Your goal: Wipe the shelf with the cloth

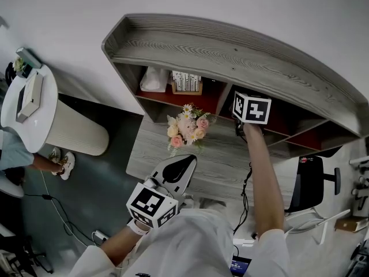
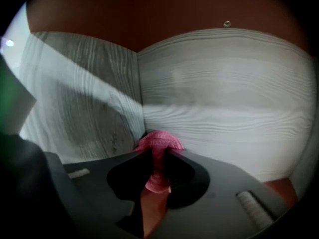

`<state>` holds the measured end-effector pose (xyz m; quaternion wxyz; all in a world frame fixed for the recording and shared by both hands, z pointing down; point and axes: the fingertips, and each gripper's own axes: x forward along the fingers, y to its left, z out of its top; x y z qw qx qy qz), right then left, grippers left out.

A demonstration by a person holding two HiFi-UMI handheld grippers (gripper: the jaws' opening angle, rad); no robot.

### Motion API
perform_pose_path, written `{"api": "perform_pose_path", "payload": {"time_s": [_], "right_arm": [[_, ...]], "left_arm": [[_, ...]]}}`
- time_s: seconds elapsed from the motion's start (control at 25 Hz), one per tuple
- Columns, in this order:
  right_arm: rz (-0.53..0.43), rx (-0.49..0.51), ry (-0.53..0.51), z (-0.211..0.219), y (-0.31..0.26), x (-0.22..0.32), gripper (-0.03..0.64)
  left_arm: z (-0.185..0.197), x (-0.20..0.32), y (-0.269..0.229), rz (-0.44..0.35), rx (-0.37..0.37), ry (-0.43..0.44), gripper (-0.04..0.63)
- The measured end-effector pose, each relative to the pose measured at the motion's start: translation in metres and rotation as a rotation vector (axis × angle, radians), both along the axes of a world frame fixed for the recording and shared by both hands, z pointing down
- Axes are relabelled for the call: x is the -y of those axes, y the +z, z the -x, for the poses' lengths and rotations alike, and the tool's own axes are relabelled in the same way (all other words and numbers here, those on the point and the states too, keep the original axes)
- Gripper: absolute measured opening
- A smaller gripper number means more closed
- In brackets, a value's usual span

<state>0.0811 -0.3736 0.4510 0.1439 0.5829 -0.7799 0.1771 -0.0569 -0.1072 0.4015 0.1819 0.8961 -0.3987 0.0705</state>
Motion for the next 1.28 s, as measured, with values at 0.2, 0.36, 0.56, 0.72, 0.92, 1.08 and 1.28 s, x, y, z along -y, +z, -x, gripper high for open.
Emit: {"api": "perform_pose_path", "payload": {"time_s": [0.2, 0.36, 0.56, 0.72, 0.92, 1.08, 1.28], "right_arm": [[-0.013, 0.014, -0.131, 0.016, -0.003, -0.008, 0.081], [-0.037, 0.041, -0.152, 0.017, -0.005, -0.010, 0.081], [-0.110, 0.076, -0.190, 0.024, -0.016, -0.014, 0.081], [-0.233, 0.129, -0.169, 0.021, -0.043, -0.016, 0.081], [-0.360, 0.168, -0.165, 0.021, -0.075, -0.022, 0.081], [-0.421, 0.208, -0.212, 0.022, -0.095, -0.032, 0.081], [-0.476, 0.202, -0.266, 0.027, -0.106, -0.047, 0.081]], "left_arm": [[-0.005, -0.003, 0.001, 0.002, -0.003, 0.014, 0.006], [-0.010, -0.003, -0.004, -0.007, -0.003, 0.023, 0.006], [-0.009, -0.002, -0.004, -0.010, -0.001, 0.026, 0.006], [-0.012, -0.002, -0.002, -0.006, -0.002, 0.029, 0.006], [-0.012, -0.002, -0.006, -0.011, -0.010, 0.030, 0.006], [-0.013, -0.002, -0.007, -0.013, -0.014, 0.034, 0.006], [-0.017, -0.004, -0.006, -0.009, -0.014, 0.050, 0.006]]}}
